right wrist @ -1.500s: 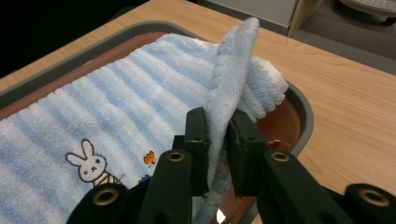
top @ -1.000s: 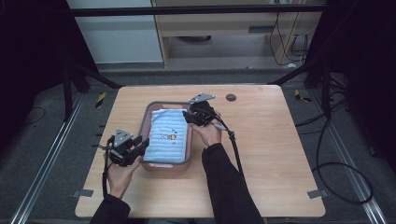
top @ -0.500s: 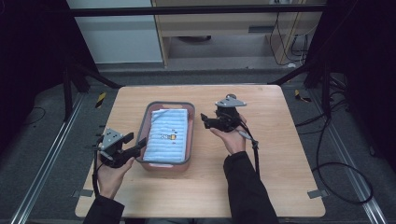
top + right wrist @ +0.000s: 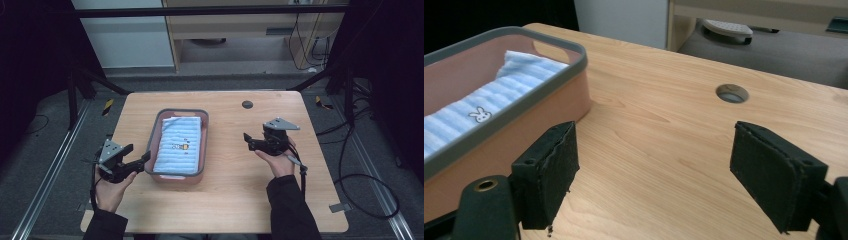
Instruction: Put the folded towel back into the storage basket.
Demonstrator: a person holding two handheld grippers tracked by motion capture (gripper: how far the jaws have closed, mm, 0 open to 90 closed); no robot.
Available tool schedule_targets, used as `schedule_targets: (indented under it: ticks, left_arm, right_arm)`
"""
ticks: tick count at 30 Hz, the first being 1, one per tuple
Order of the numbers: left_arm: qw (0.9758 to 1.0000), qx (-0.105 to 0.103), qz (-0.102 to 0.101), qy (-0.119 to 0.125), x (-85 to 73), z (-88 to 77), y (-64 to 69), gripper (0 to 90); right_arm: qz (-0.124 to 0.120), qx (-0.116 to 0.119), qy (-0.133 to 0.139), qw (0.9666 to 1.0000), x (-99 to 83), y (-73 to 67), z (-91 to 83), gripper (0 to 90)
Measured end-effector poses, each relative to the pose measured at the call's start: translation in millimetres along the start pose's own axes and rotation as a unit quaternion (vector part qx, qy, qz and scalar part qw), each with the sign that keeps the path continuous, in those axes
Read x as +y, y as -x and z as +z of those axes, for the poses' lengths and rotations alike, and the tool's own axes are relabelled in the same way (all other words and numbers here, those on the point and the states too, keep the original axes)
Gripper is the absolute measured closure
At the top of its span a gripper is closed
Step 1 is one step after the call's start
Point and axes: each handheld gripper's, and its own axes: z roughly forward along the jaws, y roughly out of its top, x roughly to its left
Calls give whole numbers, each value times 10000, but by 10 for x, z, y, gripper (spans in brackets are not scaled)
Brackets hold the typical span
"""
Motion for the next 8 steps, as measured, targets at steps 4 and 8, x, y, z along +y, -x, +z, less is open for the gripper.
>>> schedule_targets:
  ticks: [4, 8]
  left_arm:
    - [9999, 92, 17, -71, -70, -39, -67, 266]
    - [9998, 196, 6, -40, -117, -88, -122, 274]
  right_arm:
    - [40, -71, -8, 10000, -131, 108, -114, 190]
    - [41, -177, -73, 9998, -245, 200, -200, 188]
